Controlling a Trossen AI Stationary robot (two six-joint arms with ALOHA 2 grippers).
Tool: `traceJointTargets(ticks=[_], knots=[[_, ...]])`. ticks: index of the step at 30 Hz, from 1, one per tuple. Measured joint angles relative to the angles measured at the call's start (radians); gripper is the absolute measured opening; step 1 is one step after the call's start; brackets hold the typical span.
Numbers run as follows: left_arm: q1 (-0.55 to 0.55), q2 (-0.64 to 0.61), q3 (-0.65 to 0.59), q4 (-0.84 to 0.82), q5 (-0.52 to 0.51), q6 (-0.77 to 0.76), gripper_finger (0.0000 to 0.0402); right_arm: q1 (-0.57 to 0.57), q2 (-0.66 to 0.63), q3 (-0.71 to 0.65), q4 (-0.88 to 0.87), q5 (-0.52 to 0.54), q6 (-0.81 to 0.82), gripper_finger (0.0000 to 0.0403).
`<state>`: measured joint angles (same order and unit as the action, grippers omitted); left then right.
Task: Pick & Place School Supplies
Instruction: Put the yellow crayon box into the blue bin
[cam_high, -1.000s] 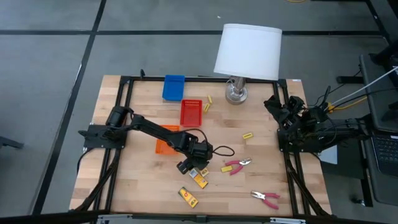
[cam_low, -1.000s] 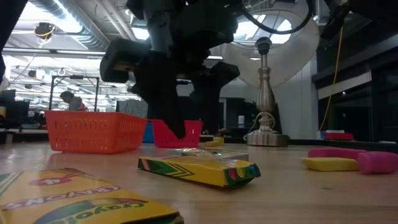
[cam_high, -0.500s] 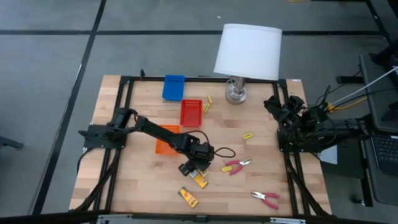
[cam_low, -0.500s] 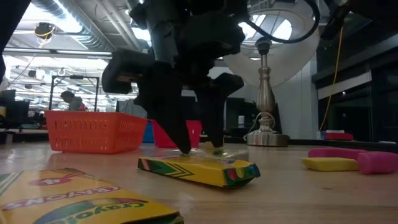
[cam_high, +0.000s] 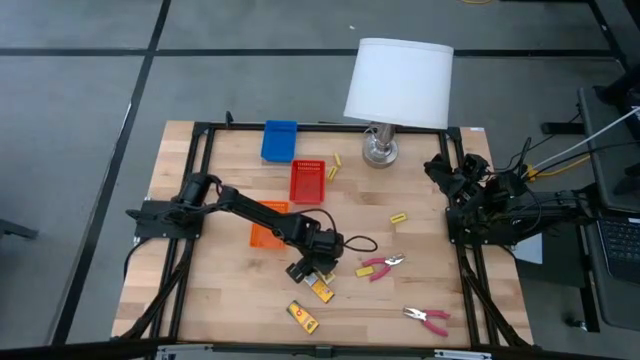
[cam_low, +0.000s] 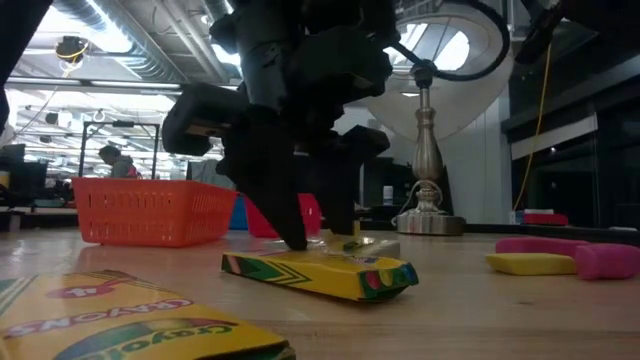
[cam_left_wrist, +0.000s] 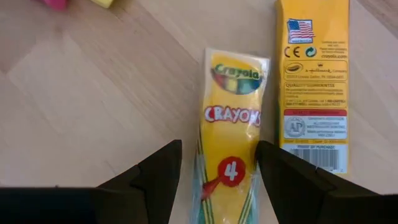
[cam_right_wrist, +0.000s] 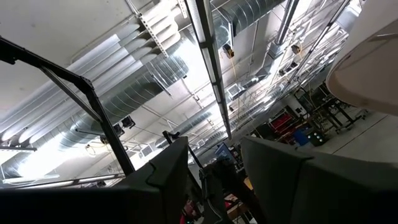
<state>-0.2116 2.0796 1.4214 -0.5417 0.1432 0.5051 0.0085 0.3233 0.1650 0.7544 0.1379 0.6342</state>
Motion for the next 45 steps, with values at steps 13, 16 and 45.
traceJointTargets(ticks=[13, 16, 45], knots=[[-0.013, 0.003, -0.006, -0.009, -0.055, -0.014, 0.0187, 0.000, 0.000, 0.000, 0.000, -0.023, 0.029, 0.0155], [-0.014, 0.003, -0.007, -0.011, -0.053, -0.013, 0.0148, 0.000, 0.000, 0.000, 0.000, -0.023, 0.029, 0.0155], [0.384, -0.327, -0.077, -0.010, -0.281, -0.724, 0.0033, 0.017, 0.000, 0.000, -0.005, 0.004, 0.061, 0.0155]])
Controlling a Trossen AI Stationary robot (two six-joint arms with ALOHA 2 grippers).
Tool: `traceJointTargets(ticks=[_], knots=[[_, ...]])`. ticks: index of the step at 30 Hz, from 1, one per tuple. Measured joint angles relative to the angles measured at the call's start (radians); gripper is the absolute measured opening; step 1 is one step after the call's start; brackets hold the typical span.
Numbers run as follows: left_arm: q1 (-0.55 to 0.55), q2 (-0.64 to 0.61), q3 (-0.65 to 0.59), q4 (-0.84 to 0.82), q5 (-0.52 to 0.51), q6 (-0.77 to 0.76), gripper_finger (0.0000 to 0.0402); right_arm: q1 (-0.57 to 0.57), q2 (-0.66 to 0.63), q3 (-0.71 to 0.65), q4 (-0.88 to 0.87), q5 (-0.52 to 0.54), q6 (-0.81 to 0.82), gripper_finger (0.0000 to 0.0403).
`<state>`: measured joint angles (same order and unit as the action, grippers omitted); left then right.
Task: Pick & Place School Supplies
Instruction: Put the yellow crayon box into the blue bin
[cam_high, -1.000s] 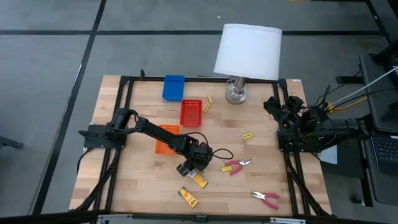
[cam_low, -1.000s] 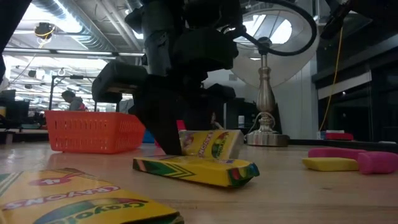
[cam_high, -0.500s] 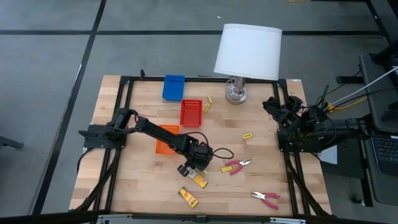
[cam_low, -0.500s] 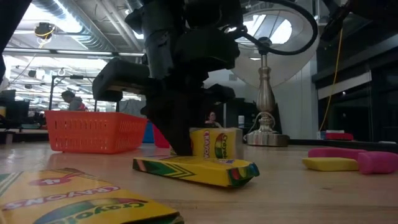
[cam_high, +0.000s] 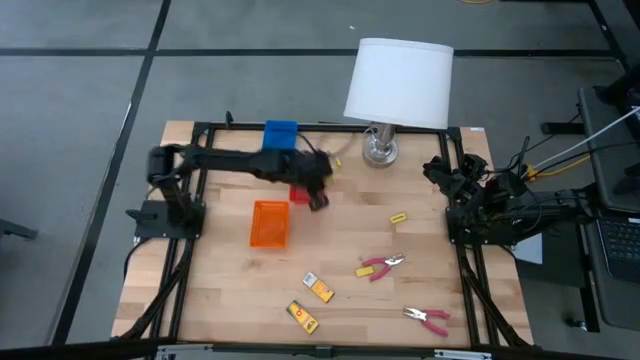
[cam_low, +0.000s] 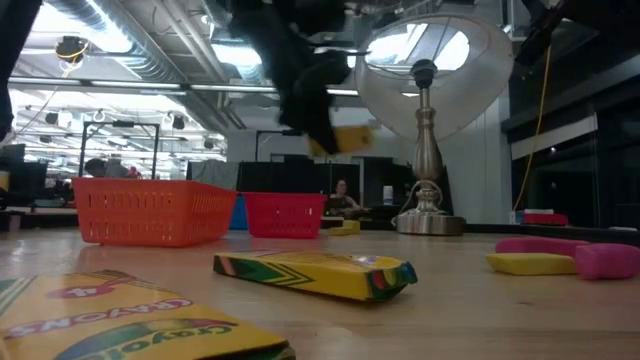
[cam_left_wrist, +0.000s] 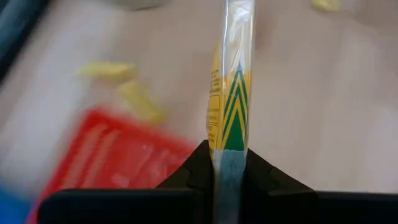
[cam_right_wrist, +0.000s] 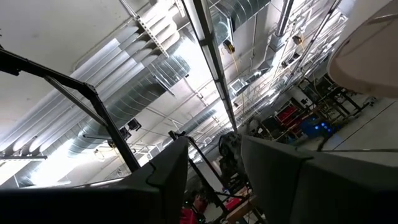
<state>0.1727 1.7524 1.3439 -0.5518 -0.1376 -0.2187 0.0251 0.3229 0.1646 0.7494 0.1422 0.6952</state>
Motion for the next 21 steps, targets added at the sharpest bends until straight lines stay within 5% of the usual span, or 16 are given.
traceJointTargets(ticks=[7, 13, 21], knots=[[0.137, -0.222, -0.262, 0.034, -0.057, -0.345, 0.0033, 0.023, 0.000, 0.000, 0.006, 0.007, -0.024, 0.0155], [0.236, -0.311, -0.419, 0.242, -0.093, -0.661, 0.0033, 0.025, 0.000, 0.000, 0.006, 0.027, -0.049, 0.0155], [0.406, -0.293, -0.437, 0.275, -0.099, -0.704, 0.0035, 0.025, 0.000, 0.000, 0.007, 0.031, -0.052, 0.0155]])
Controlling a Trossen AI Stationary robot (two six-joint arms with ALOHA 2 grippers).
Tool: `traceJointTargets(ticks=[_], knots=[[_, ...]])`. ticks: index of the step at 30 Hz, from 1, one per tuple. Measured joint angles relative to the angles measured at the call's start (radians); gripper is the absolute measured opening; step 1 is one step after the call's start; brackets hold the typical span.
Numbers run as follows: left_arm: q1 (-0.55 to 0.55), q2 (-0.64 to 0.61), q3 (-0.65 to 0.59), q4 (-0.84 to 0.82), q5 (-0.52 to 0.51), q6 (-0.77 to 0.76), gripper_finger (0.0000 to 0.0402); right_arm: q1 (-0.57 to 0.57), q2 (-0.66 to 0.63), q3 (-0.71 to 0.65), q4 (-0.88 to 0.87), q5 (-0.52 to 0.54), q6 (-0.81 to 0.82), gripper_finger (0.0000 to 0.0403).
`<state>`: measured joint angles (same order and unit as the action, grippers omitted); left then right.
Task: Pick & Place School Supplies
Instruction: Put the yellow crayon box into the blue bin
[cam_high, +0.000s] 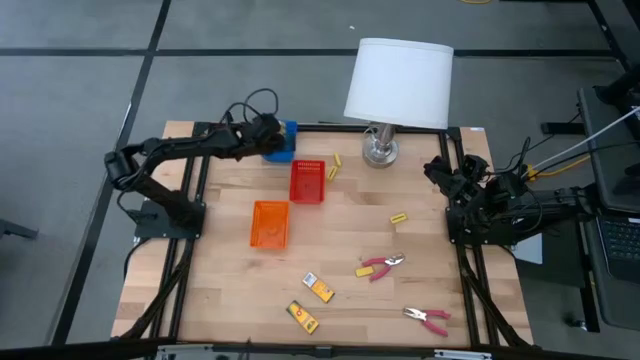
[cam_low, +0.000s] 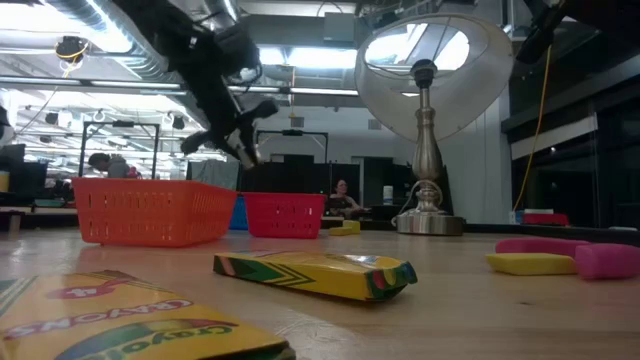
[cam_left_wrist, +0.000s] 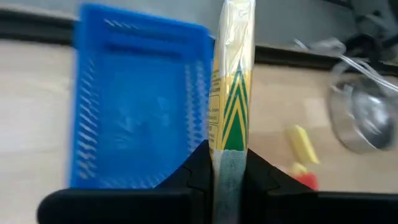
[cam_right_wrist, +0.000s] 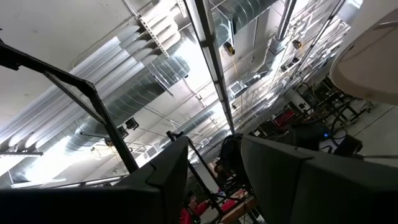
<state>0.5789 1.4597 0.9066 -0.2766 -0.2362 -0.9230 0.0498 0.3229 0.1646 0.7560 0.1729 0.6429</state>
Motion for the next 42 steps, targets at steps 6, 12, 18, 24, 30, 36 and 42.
traceJointTargets(ticks=[6, 12, 18, 24, 30, 36, 42], knots=[[0.090, 0.083, 0.000, 0.049, 0.096, 0.136, 0.0034, 0.000, 0.000, 0.000, 0.000, 0.022, -0.023, 0.0155], [0.120, 0.143, 0.000, 0.150, 0.149, 0.201, 0.0045, 0.000, 0.000, 0.000, 0.000, 0.031, -0.023, 0.0155], [0.114, 0.173, 0.000, 0.187, 0.203, 0.202, 0.0076, 0.000, 0.000, 0.000, 0.000, 0.048, -0.027, 0.0155], [0.116, 0.170, 0.000, 0.223, 0.190, 0.220, 0.0127, 0.000, 0.000, 0.000, 0.000, 0.048, -0.026, 0.0155], [0.124, 0.170, 0.000, 0.228, 0.171, 0.203, 0.0182, 0.000, 0.000, 0.000, 0.000, 0.048, -0.025, 0.0155], [0.115, 0.085, 0.000, 0.219, 0.242, 0.311, 0.0199, 0.000, 0.000, 0.000, -0.001, 0.048, -0.019, 0.0155], [0.005, -0.092, 0.002, 0.092, 0.514, 0.549, 0.0184, 0.000, 0.000, 0.000, -0.001, 0.048, -0.020, 0.0155]])
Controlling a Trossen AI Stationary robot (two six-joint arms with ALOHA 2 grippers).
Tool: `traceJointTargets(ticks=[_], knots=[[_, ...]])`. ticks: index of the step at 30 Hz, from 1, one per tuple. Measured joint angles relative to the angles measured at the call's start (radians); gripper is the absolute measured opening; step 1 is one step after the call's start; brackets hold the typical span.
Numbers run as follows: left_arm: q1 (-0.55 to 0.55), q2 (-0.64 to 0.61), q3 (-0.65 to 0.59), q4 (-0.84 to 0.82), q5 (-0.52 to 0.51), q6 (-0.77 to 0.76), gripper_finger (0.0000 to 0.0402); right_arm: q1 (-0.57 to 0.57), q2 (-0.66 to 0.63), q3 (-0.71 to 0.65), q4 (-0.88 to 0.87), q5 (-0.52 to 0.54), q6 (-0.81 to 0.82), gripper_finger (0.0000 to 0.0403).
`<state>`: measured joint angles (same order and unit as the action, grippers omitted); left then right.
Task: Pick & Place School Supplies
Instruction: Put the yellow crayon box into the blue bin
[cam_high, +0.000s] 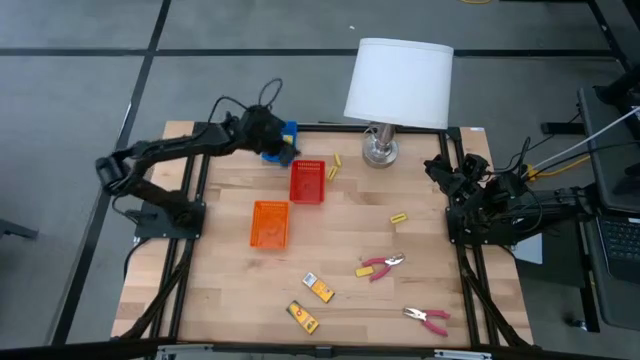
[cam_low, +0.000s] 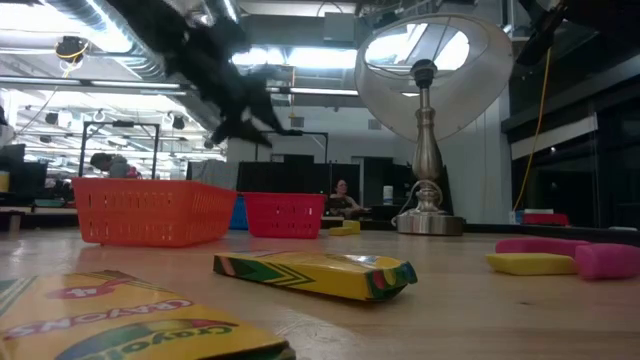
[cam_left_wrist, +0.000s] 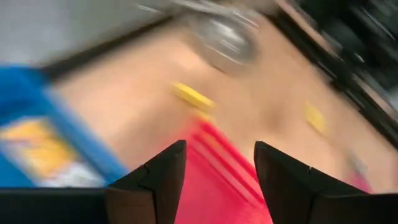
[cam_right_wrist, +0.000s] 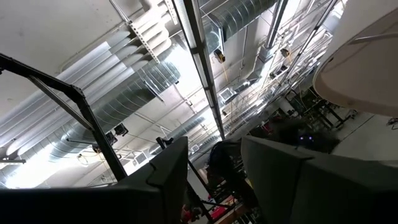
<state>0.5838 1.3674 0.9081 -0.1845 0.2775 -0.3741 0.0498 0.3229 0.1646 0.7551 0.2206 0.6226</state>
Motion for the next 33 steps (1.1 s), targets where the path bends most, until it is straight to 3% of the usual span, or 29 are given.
traceJointTargets(ticks=[3, 6, 9, 12, 15, 24, 33], knots=[[-0.156, -0.074, 0.000, -0.067, 0.080, 0.108, 0.0177, 0.000, 0.000, 0.000, 0.000, 0.000, -0.002, 0.0155], [-0.377, -0.117, 0.000, -0.056, 0.081, 0.345, 0.0172, 0.000, 0.000, 0.000, 0.000, 0.000, -0.004, 0.0155], [-0.585, -0.111, 0.000, -0.047, -0.113, 0.527, 0.0174, 0.000, 0.000, 0.000, 0.000, 0.000, -0.010, 0.0155], [-0.707, -0.071, 0.000, -0.053, -0.347, 0.592, 0.0187, 0.000, 0.000, 0.000, 0.000, -0.003, -0.005, 0.0155], [-0.762, -0.027, 0.000, -0.045, -0.410, 0.542, 0.0202, 0.001, 0.000, 0.000, -0.001, -0.003, -0.005, 0.0155], [-0.883, 0.110, 0.001, 0.034, -0.297, 0.576, 0.0249, 0.014, 0.042, 0.000, 0.024, -0.056, -0.002, 0.0155], [-0.933, 0.296, 0.137, 0.029, -0.266, 0.594, 0.0274, 0.122, 0.091, 0.000, 0.078, -0.038, 0.023, 0.0155]])
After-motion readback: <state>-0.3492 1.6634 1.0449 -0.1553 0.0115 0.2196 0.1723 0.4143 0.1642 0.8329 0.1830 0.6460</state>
